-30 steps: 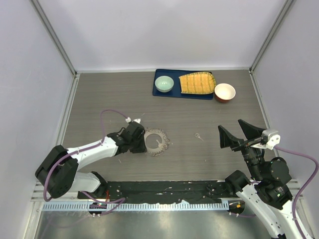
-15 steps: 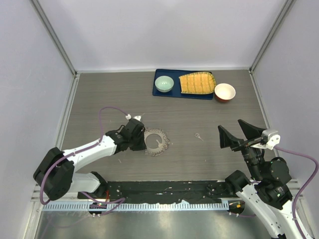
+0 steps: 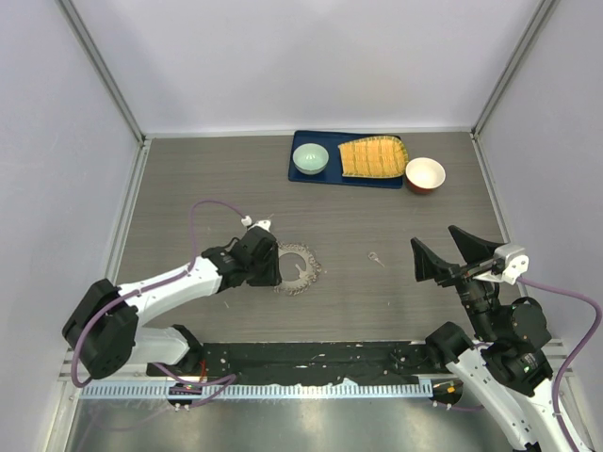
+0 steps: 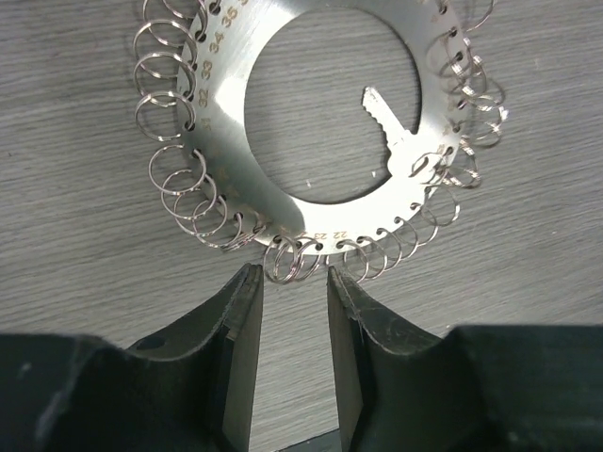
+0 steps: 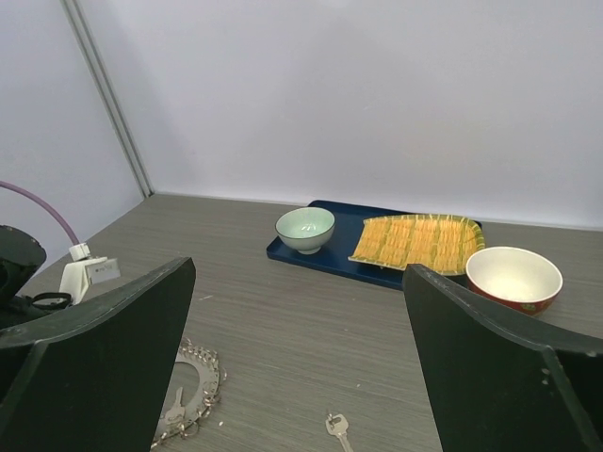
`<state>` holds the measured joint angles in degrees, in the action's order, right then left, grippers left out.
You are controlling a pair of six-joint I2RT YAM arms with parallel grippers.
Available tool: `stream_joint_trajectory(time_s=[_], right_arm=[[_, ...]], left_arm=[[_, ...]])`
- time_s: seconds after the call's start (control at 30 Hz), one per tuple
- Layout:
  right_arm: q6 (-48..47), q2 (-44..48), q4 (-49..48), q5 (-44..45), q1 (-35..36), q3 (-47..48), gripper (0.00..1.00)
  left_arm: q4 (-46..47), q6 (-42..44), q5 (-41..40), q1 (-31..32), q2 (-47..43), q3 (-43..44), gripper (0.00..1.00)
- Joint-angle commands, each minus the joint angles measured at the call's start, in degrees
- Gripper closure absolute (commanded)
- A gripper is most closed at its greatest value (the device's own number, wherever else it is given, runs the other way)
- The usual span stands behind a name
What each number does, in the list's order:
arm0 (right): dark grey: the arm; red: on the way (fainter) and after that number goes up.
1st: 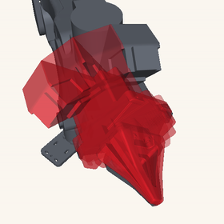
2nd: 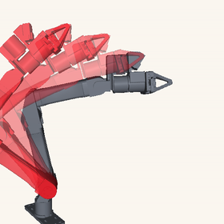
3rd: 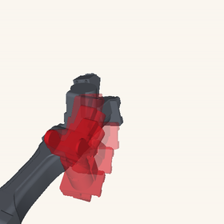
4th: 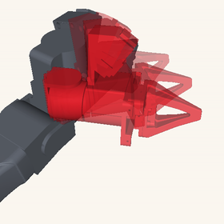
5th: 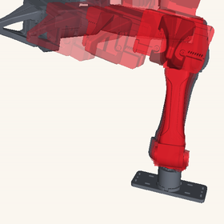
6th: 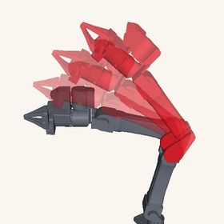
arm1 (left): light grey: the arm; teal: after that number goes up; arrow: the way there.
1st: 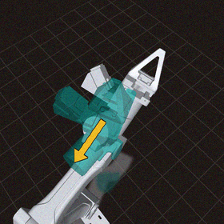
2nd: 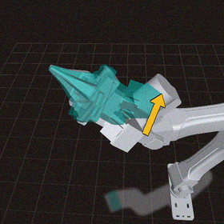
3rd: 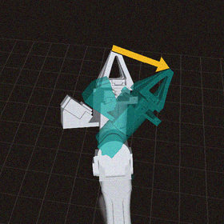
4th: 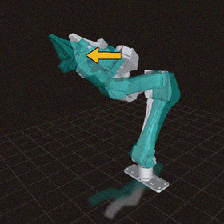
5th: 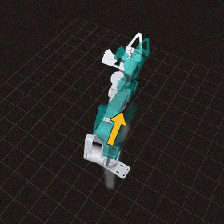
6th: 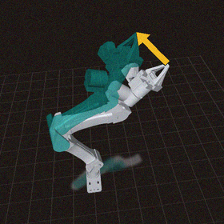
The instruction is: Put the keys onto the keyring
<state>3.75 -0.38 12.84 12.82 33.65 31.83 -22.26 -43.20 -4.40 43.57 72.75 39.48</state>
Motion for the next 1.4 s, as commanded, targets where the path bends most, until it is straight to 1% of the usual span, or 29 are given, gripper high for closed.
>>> stream_joint_trajectory(time_s=[0.0, 0.17, 0.2, 0.3, 0.67, 0.73, 0.97, 1.03, 1.23, 1.37], right_arm=[[-0.76, -0.15, -2.73, -0.60, 0.19, -0.02, 0.01], [-0.85, -0.15, -2.47, -0.51, 0.28, 0.07, 0.00], [-0.85, -0.23, -2.47, -0.60, 0.19, -0.02, 0.00], [-0.76, -0.23, -2.47, -0.60, 0.28, -0.02, 0.00], [-0.85, -0.23, -2.56, -0.34, 0.28, -0.11, 0.00], [-0.85, -0.14, -2.73, -0.43, 0.28, -0.11, 0.00], [-0.67, -0.41, -2.73, -0.43, 0.19, -0.11, 0.00], [-0.76, -0.41, -2.82, -0.43, 0.28, -0.11, 0.00], [-0.76, -0.50, -2.82, -0.60, 0.28, -0.11, 0.00], [-0.67, -0.32, -2.82, -0.34, 0.28, -0.11, 0.00]], left_arm=[[-1.81, 1.36, -3.94, 1.69, 2.73, 3.13, 0.62], [-5.77, 2.51, -9.30, 4.59, 7.22, 6.91, 0.66], [-7.25, 2.59, -11.39, 5.72, 8.45, 8.31, 0.66], [-9.11, 2.95, -13.96, 6.87, 9.95, 9.82, 0.68], [-11.57, 3.12, -15.63, 8.46, 13.64, 12.89, 0.73], [-12.01, 3.12, -16.42, 8.72, 13.47, 13.25, 0.73], [-11.40, 4.53, -20.29, 8.64, 8.55, 12.02, 0.72], [-10.96, 5.31, -20.12, 8.11, 8.02, 11.32, 0.72], [-6.48, 6.55, -15.64, 5.91, 8.37, 8.51, 0.72], [-5.34, 6.90, -15.11, 5.12, 9.25, 8.15, 0.73]])
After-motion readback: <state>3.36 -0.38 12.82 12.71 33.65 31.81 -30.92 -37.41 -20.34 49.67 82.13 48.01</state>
